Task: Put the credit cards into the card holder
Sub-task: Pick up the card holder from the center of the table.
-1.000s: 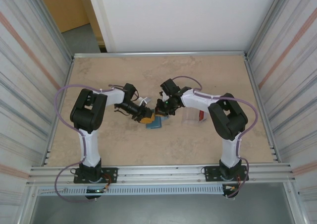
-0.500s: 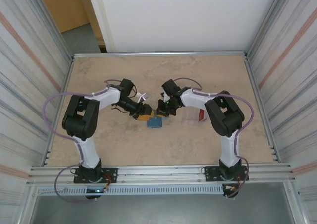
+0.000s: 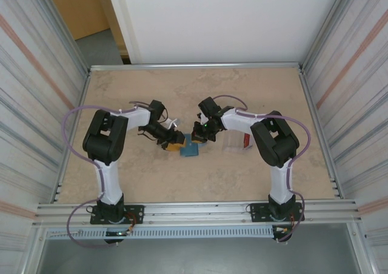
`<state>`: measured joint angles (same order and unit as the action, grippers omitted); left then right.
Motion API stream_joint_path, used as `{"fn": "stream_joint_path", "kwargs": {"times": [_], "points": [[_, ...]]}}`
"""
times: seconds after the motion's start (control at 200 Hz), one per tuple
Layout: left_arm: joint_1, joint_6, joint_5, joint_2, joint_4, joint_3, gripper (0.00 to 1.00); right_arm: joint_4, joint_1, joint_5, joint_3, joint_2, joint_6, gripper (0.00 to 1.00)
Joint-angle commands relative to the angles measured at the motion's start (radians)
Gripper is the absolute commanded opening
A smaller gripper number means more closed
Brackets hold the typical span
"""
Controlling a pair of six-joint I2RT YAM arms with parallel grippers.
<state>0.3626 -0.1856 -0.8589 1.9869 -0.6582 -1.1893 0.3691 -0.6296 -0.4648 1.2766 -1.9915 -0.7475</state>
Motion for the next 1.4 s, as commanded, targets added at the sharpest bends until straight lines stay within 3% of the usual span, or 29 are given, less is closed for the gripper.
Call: {"fn": "stream_joint_path", "kwargs": {"times": [0.0, 0.11, 0.456, 0.591, 0.802, 1.002, 1.138, 1.248, 1.393], "points": [[0.025, -0.013, -0.055, 0.046, -0.005, -0.014, 0.5, 0.058, 0.004, 0.068, -0.034, -0.012, 0.031, 0.0], [0.029, -0.033, -0.09, 0.064, 0.014, -0.009, 0.48, 0.051, 0.004, 0.066, -0.039, -0.01, 0.031, 0.0], [0.038, -0.03, -0.085, 0.031, 0.002, -0.026, 0.11, 0.056, 0.002, 0.065, -0.028, 0.018, 0.03, 0.0], [0.039, -0.017, -0.078, 0.005, -0.002, -0.029, 0.03, 0.079, -0.002, 0.078, -0.013, 0.067, 0.037, 0.0], [0.036, 0.057, -0.013, -0.1, -0.057, -0.066, 0.0, 0.144, 0.009, 0.122, -0.003, 0.249, 0.059, 0.22], [0.005, 0.215, 0.089, -0.293, -0.168, -0.189, 0.0, 0.1, 0.04, 0.138, -0.081, 0.529, 0.108, 0.54], [-0.014, 0.36, 0.139, -0.455, -0.067, -0.225, 0.0, -0.016, 0.038, 0.174, -0.134, 0.702, 0.192, 0.72], [-0.021, 0.5, 0.093, -0.534, -0.024, -0.244, 0.0, -0.14, 0.029, 0.185, -0.193, 0.799, 0.233, 0.8], [-0.061, 0.514, -0.033, -0.53, -0.066, -0.298, 0.0, -0.342, 0.022, 0.141, -0.299, 0.848, 0.275, 0.85]]}}
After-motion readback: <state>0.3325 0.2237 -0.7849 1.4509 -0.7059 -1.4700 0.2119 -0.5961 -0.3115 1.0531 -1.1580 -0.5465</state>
